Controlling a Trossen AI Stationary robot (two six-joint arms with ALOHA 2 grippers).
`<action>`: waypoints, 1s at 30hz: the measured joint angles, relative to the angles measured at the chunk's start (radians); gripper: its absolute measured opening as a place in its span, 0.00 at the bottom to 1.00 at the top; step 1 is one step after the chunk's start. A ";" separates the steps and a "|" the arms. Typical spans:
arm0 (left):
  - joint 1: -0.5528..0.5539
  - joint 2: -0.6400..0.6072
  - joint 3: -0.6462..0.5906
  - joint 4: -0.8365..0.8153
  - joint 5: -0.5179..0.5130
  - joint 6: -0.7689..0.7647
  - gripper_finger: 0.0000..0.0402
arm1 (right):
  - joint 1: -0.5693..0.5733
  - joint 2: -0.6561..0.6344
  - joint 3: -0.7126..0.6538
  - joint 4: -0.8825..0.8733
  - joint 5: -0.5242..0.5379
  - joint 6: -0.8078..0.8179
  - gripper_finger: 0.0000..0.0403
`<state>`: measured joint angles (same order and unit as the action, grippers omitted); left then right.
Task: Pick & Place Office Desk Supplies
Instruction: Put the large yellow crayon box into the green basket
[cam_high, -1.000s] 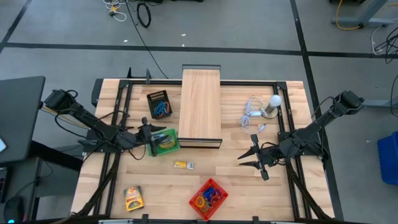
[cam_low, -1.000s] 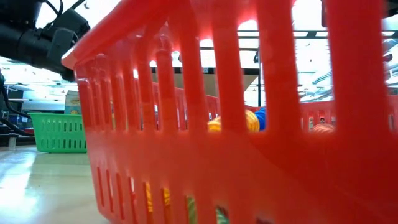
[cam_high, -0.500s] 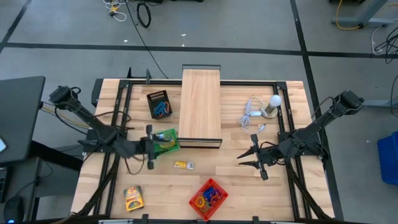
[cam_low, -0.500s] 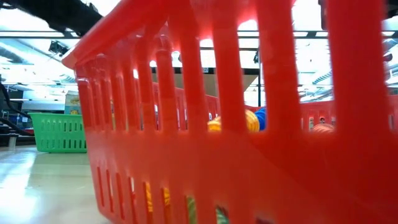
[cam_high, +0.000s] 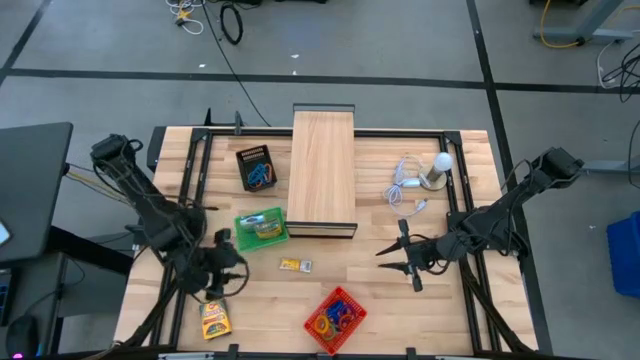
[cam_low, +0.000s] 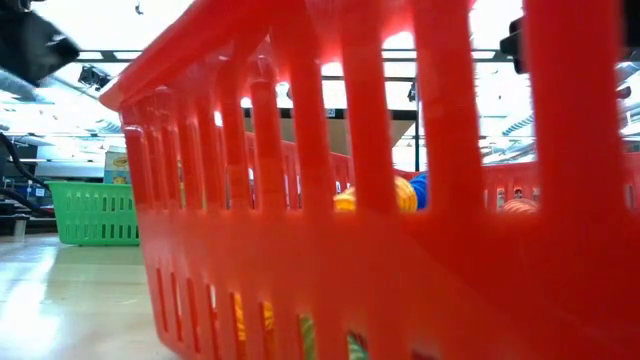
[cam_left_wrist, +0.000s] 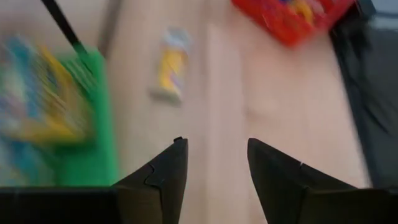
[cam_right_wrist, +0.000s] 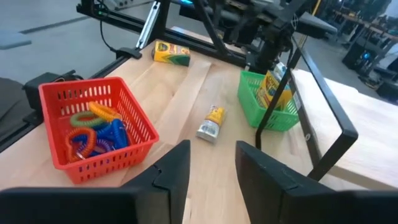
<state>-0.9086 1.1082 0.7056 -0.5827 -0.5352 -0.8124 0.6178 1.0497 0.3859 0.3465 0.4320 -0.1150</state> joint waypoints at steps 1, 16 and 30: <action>-0.019 0.006 0.000 -0.006 0.042 -0.041 0.43 | 0.000 0.003 0.000 0.001 0.000 0.002 0.35; -0.172 0.203 0.000 0.159 0.376 -0.346 0.01 | 0.000 0.004 0.000 -0.004 0.047 -0.013 0.36; -0.119 0.391 0.050 0.196 0.586 -0.273 0.00 | 0.000 0.004 0.000 -0.007 0.096 -0.032 0.36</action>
<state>-1.0274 1.4987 0.7559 -0.3868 0.0513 -1.0858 0.6174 1.0538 0.3859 0.3397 0.5278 -0.1471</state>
